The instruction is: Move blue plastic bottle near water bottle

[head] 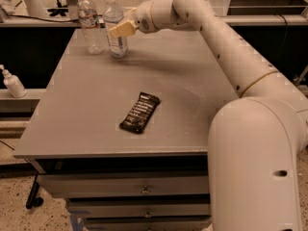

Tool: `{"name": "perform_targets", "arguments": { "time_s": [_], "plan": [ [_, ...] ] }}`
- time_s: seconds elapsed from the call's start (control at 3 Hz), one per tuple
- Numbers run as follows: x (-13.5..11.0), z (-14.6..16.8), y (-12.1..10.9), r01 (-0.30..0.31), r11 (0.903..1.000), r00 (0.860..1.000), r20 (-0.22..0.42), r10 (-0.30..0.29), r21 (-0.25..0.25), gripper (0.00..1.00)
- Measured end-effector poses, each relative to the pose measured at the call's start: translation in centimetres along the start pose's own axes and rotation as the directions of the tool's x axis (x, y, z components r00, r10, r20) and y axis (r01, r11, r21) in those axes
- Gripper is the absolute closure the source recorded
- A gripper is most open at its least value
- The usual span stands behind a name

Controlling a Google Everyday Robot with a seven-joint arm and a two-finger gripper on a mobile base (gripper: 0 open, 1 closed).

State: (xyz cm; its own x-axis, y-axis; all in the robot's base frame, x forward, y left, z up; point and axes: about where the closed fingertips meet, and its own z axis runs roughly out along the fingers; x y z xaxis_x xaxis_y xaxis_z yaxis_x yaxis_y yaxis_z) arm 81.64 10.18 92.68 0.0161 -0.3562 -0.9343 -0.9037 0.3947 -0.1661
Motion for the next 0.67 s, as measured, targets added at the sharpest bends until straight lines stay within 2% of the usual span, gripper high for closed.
{"name": "perform_targets", "arguments": {
  "time_s": [0.33, 0.67],
  "plan": [
    [0.44, 0.45, -0.12, -0.012, 0.9999, 1.0, -0.021, 0.012, -0.005, 0.82],
    [0.8, 0.69, -0.23, -0.021, 0.9997, 0.999, -0.035, 0.021, -0.008, 0.59]
  ]
}}
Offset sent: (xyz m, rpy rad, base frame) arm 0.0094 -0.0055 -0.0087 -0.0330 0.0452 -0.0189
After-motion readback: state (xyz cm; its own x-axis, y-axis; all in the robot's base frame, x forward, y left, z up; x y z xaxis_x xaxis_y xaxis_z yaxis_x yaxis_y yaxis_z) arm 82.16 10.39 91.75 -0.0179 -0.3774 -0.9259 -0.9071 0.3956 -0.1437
